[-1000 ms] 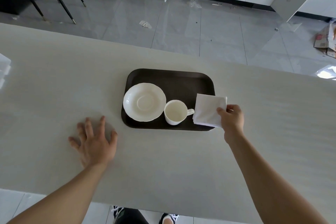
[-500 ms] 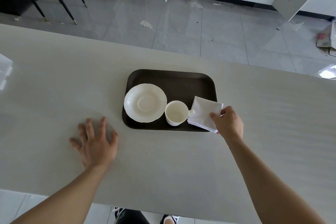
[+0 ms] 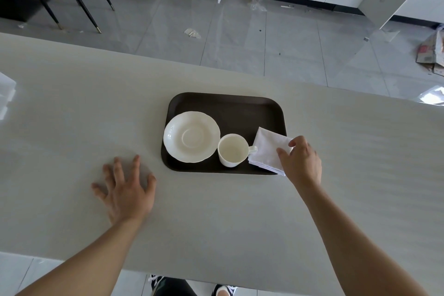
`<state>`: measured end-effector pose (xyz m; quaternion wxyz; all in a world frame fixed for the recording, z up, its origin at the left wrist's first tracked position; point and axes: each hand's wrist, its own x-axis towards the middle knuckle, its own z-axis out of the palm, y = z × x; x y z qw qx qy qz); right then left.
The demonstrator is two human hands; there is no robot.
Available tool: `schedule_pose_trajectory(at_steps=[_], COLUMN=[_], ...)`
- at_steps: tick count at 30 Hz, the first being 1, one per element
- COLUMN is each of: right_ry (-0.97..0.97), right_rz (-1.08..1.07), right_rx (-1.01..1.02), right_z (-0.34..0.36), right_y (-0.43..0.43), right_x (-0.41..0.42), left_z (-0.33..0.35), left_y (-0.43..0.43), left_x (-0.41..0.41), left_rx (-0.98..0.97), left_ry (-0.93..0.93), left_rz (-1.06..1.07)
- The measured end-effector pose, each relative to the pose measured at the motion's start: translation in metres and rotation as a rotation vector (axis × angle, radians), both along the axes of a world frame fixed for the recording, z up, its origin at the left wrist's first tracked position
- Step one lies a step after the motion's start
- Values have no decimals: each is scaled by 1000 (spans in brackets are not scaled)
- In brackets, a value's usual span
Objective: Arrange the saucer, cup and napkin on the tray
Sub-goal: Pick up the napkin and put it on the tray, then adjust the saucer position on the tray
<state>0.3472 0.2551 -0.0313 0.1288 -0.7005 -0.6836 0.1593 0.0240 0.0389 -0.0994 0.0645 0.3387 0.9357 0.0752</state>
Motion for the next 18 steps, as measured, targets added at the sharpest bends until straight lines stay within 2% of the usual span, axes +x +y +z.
schedule_pose_trajectory(at_steps=[10, 18], right_ry=[-190, -95], right_rz=[206, 279], right_rx=[189, 161], right_z=[16, 34], right_y=[1, 21], right_x=[-15, -40], left_z=[-3, -7], left_y=[-2, -1], left_x=[-1, -2], left_rx=[5, 1], left_ry=[5, 22], left_rz=[-1, 6])
